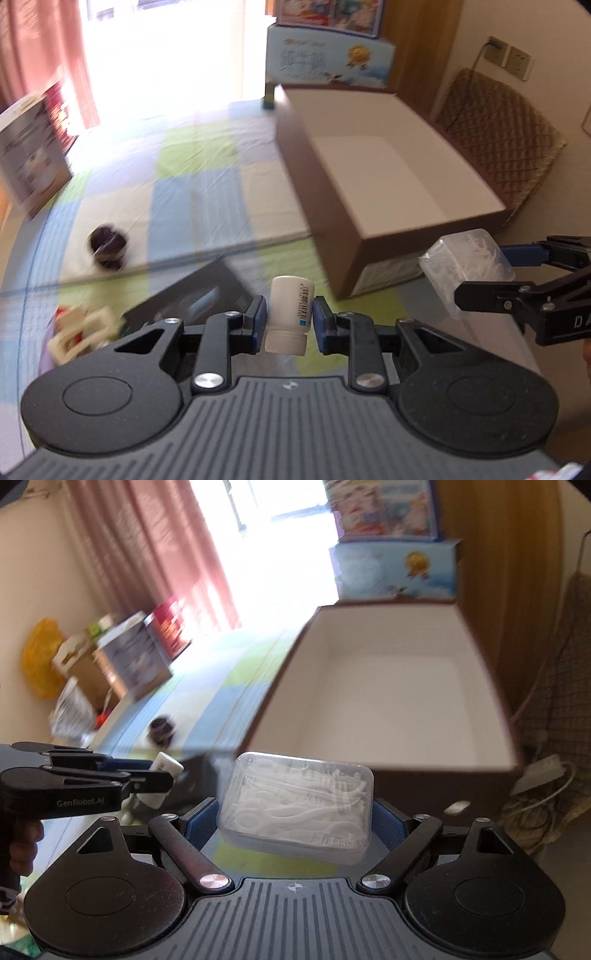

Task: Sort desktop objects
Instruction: 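Carry the pill bottle and floss box with both tools over the brown cardboard box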

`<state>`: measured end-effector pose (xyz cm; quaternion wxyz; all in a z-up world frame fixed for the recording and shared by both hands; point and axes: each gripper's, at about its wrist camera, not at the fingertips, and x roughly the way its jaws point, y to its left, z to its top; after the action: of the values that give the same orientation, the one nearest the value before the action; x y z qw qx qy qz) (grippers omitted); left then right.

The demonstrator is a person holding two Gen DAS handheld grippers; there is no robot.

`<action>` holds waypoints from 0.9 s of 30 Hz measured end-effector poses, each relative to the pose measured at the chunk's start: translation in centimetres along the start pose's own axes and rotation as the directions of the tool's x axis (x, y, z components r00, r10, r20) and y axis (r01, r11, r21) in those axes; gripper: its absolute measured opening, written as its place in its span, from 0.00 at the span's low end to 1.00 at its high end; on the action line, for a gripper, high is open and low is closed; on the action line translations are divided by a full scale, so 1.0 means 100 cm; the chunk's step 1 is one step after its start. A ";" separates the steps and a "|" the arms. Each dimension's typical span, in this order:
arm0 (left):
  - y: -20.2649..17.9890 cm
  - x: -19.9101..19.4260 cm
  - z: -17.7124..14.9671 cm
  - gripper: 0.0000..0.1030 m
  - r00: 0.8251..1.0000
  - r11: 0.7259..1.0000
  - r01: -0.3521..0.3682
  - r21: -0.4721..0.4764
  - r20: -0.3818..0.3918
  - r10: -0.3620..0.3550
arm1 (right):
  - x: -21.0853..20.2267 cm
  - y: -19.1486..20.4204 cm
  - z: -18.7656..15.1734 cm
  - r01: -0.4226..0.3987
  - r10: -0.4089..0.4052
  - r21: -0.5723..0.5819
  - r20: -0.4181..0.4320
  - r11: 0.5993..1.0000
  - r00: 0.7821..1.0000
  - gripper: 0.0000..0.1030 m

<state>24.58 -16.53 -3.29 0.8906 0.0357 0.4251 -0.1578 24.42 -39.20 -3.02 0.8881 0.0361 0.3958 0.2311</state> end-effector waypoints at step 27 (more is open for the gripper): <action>-0.085 0.168 0.116 0.21 0.983 0.966 0.074 0.246 -0.180 -0.030 | 0.103 -0.101 0.069 -0.002 -0.078 -0.302 -0.251 0.953 0.965 0.82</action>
<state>40.53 -31.08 -8.22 0.8336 0.1511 0.4789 -0.2302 39.18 -42.86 -7.86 0.8280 -0.1370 0.4697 0.2739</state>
